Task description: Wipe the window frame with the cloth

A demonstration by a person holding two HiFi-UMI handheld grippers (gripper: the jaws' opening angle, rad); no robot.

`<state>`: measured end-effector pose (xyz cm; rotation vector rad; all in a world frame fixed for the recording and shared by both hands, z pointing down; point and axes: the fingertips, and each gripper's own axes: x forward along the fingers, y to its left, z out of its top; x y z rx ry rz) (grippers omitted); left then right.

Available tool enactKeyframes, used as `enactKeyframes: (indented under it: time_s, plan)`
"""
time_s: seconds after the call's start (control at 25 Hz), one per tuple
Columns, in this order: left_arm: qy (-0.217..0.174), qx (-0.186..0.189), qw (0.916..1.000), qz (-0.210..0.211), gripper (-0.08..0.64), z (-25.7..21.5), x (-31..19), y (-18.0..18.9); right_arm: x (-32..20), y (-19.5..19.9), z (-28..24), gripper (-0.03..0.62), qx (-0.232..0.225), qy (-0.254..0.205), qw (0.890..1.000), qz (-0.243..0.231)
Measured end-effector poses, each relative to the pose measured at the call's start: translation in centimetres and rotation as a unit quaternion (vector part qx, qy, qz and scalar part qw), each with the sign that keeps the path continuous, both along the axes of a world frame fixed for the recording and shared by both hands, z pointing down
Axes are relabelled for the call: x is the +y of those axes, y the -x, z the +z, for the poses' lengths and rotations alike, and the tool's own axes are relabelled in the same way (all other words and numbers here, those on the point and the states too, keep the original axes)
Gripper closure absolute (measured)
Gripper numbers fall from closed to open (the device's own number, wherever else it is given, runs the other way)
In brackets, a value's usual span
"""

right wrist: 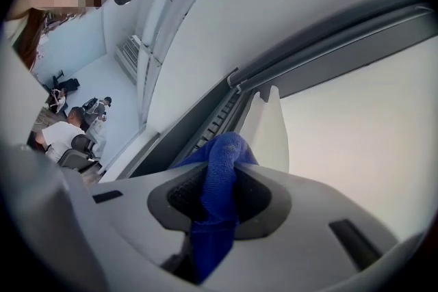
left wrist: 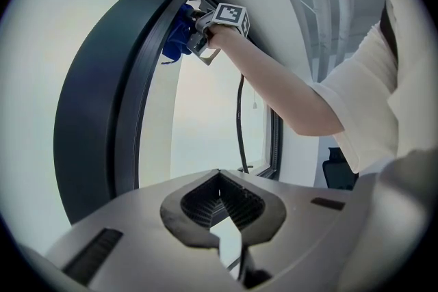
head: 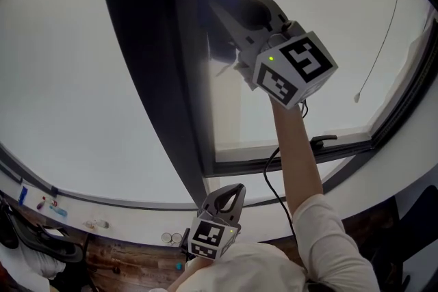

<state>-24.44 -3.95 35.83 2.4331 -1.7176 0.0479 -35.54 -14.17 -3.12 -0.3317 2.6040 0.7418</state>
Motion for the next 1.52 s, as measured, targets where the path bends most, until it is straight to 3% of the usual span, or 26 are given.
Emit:
enactKeyframes:
  time_s: [0.4,0.8,1.24,1.52]
  plan:
    - [0.000,-0.001,0.9999,0.014,0.551,-0.3,0.1,-0.2,0.4,0.3,1.1,0.503,0.000,-0.006,1.000,0.025]
    - [0.006,0.005,0.9994,0.033,0.551,0.5,0.8,-0.6,0.2,0.3,5.3,0.505,0.016,0.027,0.998,0.046]
    - [0.016,0.012,0.9996,0.021,0.551,2.1,1.7,0.5,0.4,0.2,9.3,0.505,0.009,0.056,0.997,0.055]
    - [0.027,0.024,0.9978,0.055,0.551,2.7,1.6,-1.2,0.1,0.3,11.3,0.505,0.013,0.075,0.996,0.050]
